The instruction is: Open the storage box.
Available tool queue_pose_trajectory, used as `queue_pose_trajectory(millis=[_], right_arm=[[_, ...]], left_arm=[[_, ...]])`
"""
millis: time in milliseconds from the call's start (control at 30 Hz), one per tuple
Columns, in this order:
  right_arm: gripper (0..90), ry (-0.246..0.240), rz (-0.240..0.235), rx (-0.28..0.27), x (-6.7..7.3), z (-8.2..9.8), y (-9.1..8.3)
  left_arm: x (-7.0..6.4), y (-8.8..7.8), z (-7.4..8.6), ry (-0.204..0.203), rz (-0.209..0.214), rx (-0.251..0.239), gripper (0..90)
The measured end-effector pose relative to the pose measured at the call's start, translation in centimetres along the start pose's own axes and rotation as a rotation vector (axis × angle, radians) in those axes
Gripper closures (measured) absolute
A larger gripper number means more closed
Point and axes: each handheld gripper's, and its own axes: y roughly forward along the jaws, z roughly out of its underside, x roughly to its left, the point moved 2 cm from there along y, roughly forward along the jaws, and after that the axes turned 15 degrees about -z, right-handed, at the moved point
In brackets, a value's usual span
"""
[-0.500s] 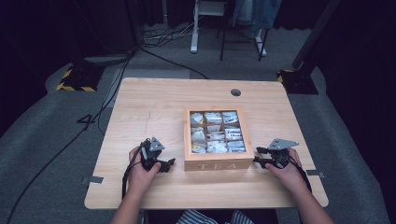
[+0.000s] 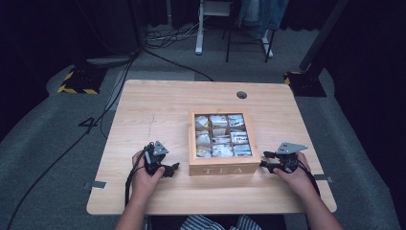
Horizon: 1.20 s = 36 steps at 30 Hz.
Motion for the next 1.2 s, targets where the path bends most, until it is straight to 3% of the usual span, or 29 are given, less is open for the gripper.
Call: queue_pose_trajectory(millis=[200,300,367,400,533,733,933,1200], right_arm=[[54.4,-0.008,0.028,-0.003,0.1,0.0,0.0],[65.7,-0.022,0.031,0.015,0.6,-0.2,-0.1],[68.2,-0.022,0.026,0.013,0.7,-0.3,-0.2],[73.5,-0.01,-0.001,0.0,0.9,-0.7,-0.5],[78.8,-0.016,-0.023,0.004,1.4,-1.1,-0.8],[87.8,-0.058,-0.095,0.005,2.8,-2.0,-1.2],[90.0,-0.071,-0.129,0.024,3.3,-2.3,-1.2],[90.0,-0.073,-0.183,-0.005,3.9,-2.5,-2.5]], left_arm=[[0.0,0.0,0.0,-0.006,0.003,0.001,15.9],[0.0,0.0,0.0,-0.006,0.004,0.001,15.9],[-0.1,0.0,0.0,-0.007,0.002,-0.001,15.9],[-0.1,0.0,0.0,-0.009,0.004,0.0,15.8],[0.0,0.0,0.0,-0.004,0.002,-0.001,15.8],[0.0,0.0,0.0,0.001,-0.002,-0.001,15.9],[-0.1,0.0,0.0,-0.008,0.004,0.002,15.9],[-0.1,0.0,0.0,-0.008,0.004,0.002,16.0]])
